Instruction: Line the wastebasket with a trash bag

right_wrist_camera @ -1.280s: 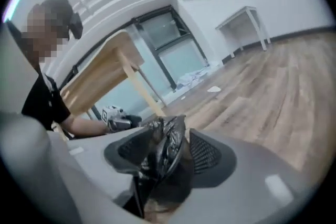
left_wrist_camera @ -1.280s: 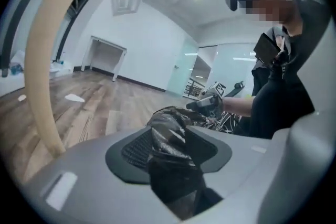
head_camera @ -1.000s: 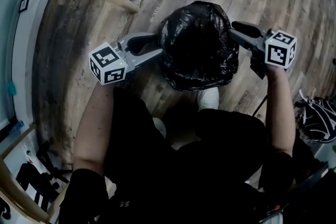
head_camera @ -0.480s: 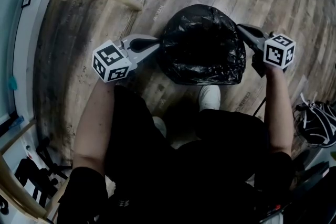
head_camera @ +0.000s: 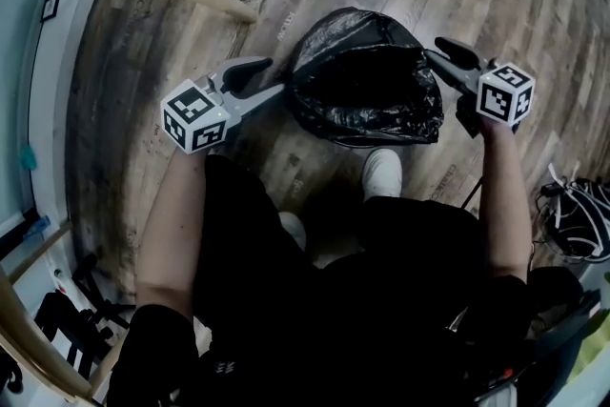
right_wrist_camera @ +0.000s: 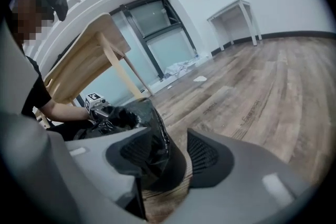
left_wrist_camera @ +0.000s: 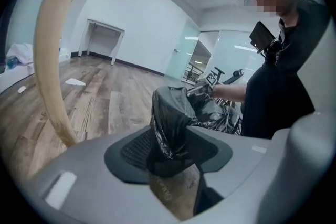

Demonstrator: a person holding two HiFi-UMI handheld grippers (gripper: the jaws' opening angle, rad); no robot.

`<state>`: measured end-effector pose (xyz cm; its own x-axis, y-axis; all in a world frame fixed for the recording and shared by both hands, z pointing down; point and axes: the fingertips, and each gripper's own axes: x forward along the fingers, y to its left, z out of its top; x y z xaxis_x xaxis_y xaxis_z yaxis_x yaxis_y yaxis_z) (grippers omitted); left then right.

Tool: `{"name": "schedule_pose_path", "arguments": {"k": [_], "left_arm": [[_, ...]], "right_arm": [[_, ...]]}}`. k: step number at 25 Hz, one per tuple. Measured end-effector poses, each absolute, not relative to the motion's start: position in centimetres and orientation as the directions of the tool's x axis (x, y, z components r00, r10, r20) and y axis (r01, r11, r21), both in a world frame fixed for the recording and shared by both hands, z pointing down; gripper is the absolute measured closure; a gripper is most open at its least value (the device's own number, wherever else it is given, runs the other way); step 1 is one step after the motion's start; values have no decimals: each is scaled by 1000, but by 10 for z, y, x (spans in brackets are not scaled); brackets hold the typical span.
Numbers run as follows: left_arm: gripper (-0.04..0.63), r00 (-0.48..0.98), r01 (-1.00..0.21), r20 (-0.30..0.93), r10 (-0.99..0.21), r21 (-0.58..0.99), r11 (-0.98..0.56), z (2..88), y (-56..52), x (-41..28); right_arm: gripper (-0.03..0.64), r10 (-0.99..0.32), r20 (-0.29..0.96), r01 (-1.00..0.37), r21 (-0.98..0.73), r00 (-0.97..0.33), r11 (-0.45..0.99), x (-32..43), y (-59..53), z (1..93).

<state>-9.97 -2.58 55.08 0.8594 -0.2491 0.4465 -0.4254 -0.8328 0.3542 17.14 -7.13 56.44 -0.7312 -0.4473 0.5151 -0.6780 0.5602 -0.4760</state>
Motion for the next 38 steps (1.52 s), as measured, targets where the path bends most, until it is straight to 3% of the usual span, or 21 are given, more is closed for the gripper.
{"name": "schedule_pose_path", "arguments": {"k": [3, 5, 8, 10, 11, 13, 15, 17, 20, 21, 29, 38], "left_arm": [[356, 889, -422, 342, -305, 348, -838, 511, -31, -107], [356, 914, -362, 296, -277, 286, -887, 477, -20, -99], [356, 915, -209, 373, -152, 119, -971, 465, 15, -73], [356, 897, -155, 423, -131, 23, -988, 472, 23, -56], [366, 898, -170, 413, -152, 6, -985, 472, 18, -51], [450, 912, -273, 330, -246, 37, -961, 458, -1, -49], [585, 902, -398, 218, -372, 84, -914, 434, -27, -55], [589, 866, -495, 143, -480, 102, -863, 417, -50, -64], [589, 796, -603, 110, -596, 57, -795, 404, -71, -74], [589, 774, -631, 106, -625, 36, -775, 403, -74, -77], [589, 627, -772, 147, -765, -8, -635, 434, -69, -103], [589, 643, -755, 202, -739, 10, -655, 457, -68, -108]], "right_arm": [[397, -515, 449, -683, -457, -731, 570, 193, -62, 525], [397, -510, 393, -644, -460, -765, 611, 194, -47, 500], [397, -435, 353, -557, -440, -828, 704, 172, -20, 474], [397, -431, 369, -558, -390, -824, 732, 159, -15, 467], [397, -449, 381, -577, -362, -809, 732, 157, -17, 467], [400, -519, 394, -643, -322, -759, 695, 158, -28, 467], [419, -600, 389, -712, -303, -699, 633, 164, -43, 464], [470, -660, 373, -757, -280, -652, 590, 170, -56, 454], [605, -714, 339, -790, -247, -613, 561, 174, -68, 432], [614, -729, 330, -800, -227, -599, 555, 175, -72, 424], [615, -817, 334, -875, -50, -469, 482, 175, -76, 428], [615, -860, 309, -911, -60, -407, 409, 191, -76, 438]]}}
